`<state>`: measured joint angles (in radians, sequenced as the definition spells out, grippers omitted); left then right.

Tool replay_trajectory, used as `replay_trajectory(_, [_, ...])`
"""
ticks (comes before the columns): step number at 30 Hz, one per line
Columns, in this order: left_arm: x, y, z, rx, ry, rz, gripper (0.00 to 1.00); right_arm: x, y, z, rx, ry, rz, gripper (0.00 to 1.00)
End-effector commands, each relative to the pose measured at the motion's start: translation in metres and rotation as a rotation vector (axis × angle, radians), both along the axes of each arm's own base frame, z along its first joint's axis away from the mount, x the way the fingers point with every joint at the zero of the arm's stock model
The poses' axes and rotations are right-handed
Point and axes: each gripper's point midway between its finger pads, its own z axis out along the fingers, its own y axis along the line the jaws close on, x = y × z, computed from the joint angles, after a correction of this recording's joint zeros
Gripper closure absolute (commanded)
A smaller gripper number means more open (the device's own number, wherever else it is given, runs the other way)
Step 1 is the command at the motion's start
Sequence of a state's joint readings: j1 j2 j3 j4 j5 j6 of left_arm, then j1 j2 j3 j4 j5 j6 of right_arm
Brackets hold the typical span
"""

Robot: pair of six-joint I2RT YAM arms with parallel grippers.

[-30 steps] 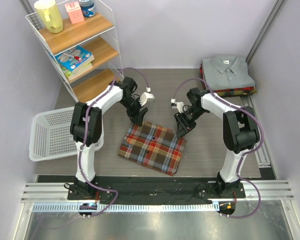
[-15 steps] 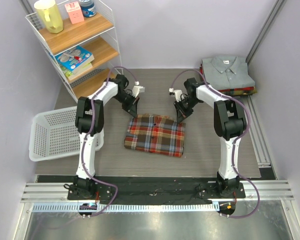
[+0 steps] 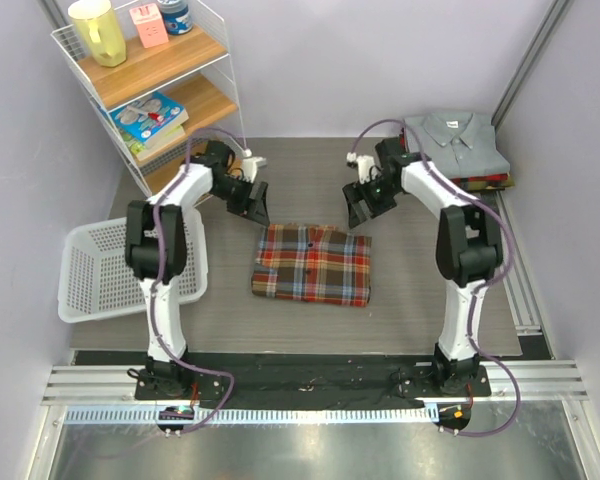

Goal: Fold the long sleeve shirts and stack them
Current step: Fold the shirt

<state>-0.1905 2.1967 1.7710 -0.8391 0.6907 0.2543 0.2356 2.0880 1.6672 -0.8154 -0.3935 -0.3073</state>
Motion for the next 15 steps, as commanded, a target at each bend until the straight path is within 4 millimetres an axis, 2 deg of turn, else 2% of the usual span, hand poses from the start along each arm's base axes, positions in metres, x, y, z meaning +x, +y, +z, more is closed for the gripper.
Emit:
replay_trajectory(1, [-0.020, -0.008, 0.115, -0.157, -0.220, 0.051, 0.10, -0.003, 0.010, 0.123, 0.156, -0.244, -0.034, 0.02])
replay_trajectory(2, [-0.031, -0.012, 0.120, -0.166, -0.214, 0.048, 0.09, -0.018, 0.021, 0.148, 0.248, -0.259, -0.008, 0.00])
replay_trajectory(3, [-0.043, -0.016, 0.122, -0.179, -0.196, 0.040, 0.08, -0.034, 0.027, 0.143, 0.303, -0.189, -0.040, 0.00])
replay_trajectory(4, [-0.064, -0.020, 0.124, -0.205, -0.168, 0.025, 0.04, -0.045, 0.034, 0.145, 0.354, -0.157, -0.046, 0.00])
replay_trajectory(5, [-0.081, -0.031, 0.123, -0.224, -0.122, 0.016, 0.04, -0.058, 0.050, 0.157, 0.468, -0.134, -0.005, 0.00])
replay_trajectory(6, [-0.095, -0.040, 0.121, -0.244, -0.089, -0.003, 0.03, -0.081, 0.057, 0.148, 0.525, -0.029, -0.053, 0.00])
replay_trajectory(7, [-0.113, -0.047, 0.112, -0.271, -0.033, -0.024, 0.03, -0.097, 0.072, 0.147, 0.570, 0.015, -0.020, 0.00])
replay_trajectory(8, [-0.131, -0.062, 0.113, -0.295, 0.024, -0.042, 0.03, -0.105, 0.081, 0.146, 0.601, 0.032, -0.007, 0.00])
replay_trajectory(9, [-0.141, -0.068, 0.111, -0.311, 0.062, -0.053, 0.03, -0.125, 0.090, 0.135, 0.623, 0.105, 0.016, 0.00])
replay_trajectory(10, [-0.150, -0.075, 0.109, -0.343, 0.092, -0.075, 0.03, -0.146, 0.108, 0.130, 0.639, 0.174, 0.042, 0.00])
replay_trajectory(11, [-0.161, -0.079, 0.097, -0.343, 0.173, -0.063, 0.04, -0.150, 0.117, 0.128, 0.664, 0.166, 0.069, 0.00])
replay_trajectory(12, [-0.168, -0.084, 0.091, -0.355, 0.209, -0.073, 0.04, -0.167, 0.122, 0.112, 0.667, 0.228, 0.081, 0.00])
replay_trajectory(14, [-0.172, -0.087, 0.081, -0.380, 0.254, -0.072, 0.04, -0.183, 0.133, 0.096, 0.680, 0.305, 0.105, 0.00])
replay_trajectory(15, [-0.172, -0.088, 0.072, -0.378, 0.294, -0.064, 0.04, -0.189, 0.130, 0.081, 0.667, 0.346, 0.096, 0.00])
